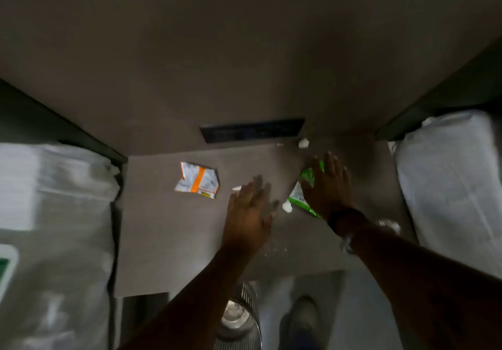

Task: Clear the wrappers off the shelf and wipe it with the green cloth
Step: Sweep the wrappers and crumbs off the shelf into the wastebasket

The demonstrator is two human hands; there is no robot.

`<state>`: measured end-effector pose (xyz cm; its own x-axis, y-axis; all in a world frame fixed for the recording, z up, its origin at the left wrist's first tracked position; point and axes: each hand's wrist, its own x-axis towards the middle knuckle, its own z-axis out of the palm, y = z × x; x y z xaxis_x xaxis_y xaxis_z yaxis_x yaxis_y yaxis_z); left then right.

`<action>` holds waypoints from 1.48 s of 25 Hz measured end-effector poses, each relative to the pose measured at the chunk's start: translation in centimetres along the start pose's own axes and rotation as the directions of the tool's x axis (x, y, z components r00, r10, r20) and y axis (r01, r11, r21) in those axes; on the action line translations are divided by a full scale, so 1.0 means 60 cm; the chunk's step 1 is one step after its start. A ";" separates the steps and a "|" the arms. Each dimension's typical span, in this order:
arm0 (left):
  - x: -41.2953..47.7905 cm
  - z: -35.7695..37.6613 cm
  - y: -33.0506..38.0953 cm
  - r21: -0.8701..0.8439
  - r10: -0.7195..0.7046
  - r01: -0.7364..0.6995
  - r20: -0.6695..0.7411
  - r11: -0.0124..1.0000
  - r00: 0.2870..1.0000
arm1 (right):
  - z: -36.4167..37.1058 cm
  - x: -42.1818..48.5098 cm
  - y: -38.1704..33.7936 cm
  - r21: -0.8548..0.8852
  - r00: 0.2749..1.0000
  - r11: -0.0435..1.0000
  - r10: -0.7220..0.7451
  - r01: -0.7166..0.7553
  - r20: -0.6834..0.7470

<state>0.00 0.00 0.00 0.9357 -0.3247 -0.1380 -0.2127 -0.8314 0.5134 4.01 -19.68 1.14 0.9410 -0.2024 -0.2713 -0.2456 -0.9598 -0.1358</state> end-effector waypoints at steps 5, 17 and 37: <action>0.083 0.119 0.012 0.135 0.019 -0.003 -0.120 0.991 0.993 | 0.074 0.177 -0.045 0.232 0.989 0.964 0.144 -0.130 -0.045; 0.060 0.165 -0.022 0.088 -0.053 0.070 -0.181 0.994 0.982 | 0.093 0.264 -0.036 -0.031 0.975 0.999 0.009 -0.016 -0.220; -0.380 0.078 -0.138 -0.373 -0.536 0.562 0.182 0.738 0.825 | 0.271 -0.398 -0.140 0.336 0.902 0.917 0.057 -0.217 0.428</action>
<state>-20.89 12.20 -5.09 0.8344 0.0959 -0.5428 0.4737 -0.6283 0.6171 -20.20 -3.65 -6.74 0.7354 -0.1540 -0.6599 -0.5073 -0.7707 -0.3855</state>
